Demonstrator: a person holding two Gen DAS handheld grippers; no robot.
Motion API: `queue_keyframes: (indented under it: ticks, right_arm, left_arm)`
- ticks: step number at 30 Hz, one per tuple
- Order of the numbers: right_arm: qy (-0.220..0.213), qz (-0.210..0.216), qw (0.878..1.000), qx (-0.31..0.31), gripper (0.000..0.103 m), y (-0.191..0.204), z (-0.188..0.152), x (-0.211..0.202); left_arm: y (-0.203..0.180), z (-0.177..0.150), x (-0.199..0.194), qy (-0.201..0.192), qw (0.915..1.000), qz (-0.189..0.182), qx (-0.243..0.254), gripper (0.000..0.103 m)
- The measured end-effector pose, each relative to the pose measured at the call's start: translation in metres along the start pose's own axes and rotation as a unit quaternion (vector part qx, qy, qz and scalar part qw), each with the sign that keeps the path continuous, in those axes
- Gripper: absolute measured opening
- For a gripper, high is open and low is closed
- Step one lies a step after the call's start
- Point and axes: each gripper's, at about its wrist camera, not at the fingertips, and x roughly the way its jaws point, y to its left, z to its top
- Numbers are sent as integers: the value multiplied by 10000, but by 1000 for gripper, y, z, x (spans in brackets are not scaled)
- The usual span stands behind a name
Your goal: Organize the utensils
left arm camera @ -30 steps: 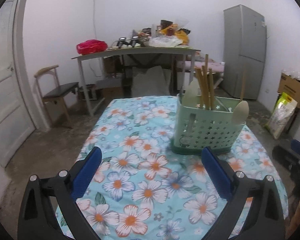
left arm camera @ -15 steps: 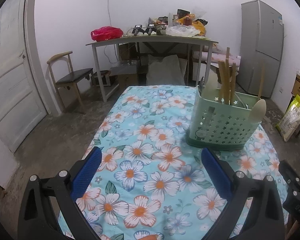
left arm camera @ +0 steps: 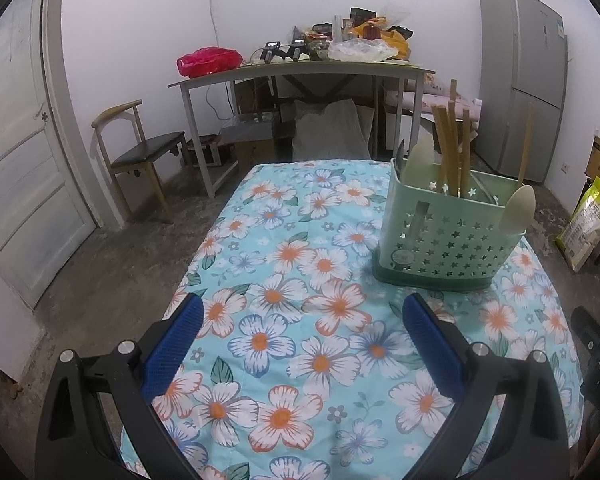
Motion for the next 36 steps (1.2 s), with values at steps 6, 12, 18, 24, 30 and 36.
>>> queue_keyframes:
  ticks: [6, 12, 18, 24, 30, 36]
  right_arm:
    - [9, 15, 10000, -14, 93, 0, 0, 0]
    - [10, 21, 10000, -18, 93, 0, 0, 0]
    - [12, 17, 10000, -20, 93, 0, 0, 0]
    - [5, 29, 10000, -37, 93, 2, 0, -1]
    - [4, 29, 10000, -35, 93, 3, 0, -1]
    - [-11, 46, 10000, -66, 93, 5, 1, -2]
  left_arm:
    - [-1, 0, -1, -17, 10000, 0, 11, 98]
    - [-1, 1, -4, -58, 10000, 0, 14, 98]
    - [-2, 2, -5, -56, 10000, -3, 25, 98]
    - [-2, 2, -5, -52, 10000, -2, 16, 98]
    - [-2, 2, -5, -55, 10000, -2, 19, 98]
    - [-1, 2, -5, -52, 10000, 2, 15, 98]
